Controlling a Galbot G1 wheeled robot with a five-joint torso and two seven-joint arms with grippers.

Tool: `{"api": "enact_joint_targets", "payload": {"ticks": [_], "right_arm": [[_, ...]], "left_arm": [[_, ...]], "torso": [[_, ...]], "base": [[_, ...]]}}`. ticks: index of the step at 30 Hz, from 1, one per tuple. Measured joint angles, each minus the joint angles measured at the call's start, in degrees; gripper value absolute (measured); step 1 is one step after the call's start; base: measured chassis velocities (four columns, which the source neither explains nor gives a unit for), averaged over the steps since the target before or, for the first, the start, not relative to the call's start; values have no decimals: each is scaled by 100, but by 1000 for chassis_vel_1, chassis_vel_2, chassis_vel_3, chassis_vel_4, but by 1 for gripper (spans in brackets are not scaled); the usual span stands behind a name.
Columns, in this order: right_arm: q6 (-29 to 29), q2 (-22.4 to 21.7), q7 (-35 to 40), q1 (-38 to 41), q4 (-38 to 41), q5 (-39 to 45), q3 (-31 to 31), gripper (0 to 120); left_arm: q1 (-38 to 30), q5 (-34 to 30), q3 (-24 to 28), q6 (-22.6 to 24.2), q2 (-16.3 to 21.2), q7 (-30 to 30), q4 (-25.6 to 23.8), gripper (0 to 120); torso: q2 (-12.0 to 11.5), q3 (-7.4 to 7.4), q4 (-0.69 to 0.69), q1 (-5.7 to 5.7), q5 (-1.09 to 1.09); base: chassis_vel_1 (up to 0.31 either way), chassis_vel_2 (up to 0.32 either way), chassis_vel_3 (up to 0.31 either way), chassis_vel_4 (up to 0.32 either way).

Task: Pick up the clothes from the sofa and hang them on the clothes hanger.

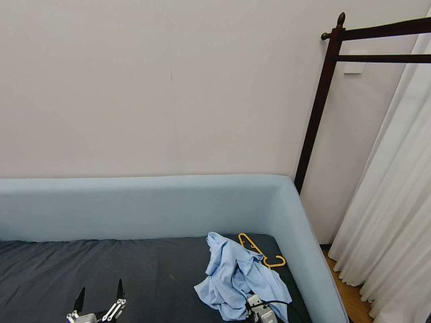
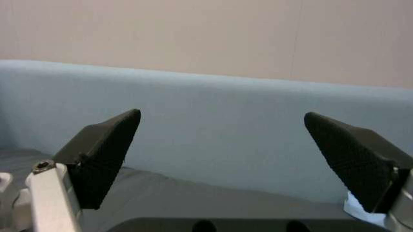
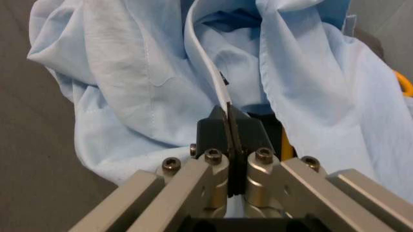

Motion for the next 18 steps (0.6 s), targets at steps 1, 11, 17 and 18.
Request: {"api": "enact_joint_targets", "payload": {"ticks": [1,11,17,18], "right_arm": [[34,-2,-1,-12,5,-16,15,0],[1648,-155,-662,-64,1916,2363,553,0],[1772,-216,-400,345,3043,3782,683,0],[1798,-233,-334,471,3205,4011,732,0]], "left_arm": [[3,-2,0,-1,0,-3,-4,100],[-31,-10,15,-12,18,-7,-32,100],[-51,2,75,-13,3,-7,-57,100],[-52,3,77,-13,5,-7,-65,100]], "torso": [[0,0,0,0,0],[0,0,0,1,-1],[0,0,0,0,-1],[0,0,0,1,-1]], "base": [[0,0,0,0],[0,0,0,0],[0,0,0,0],[0,0,0,0]]}}
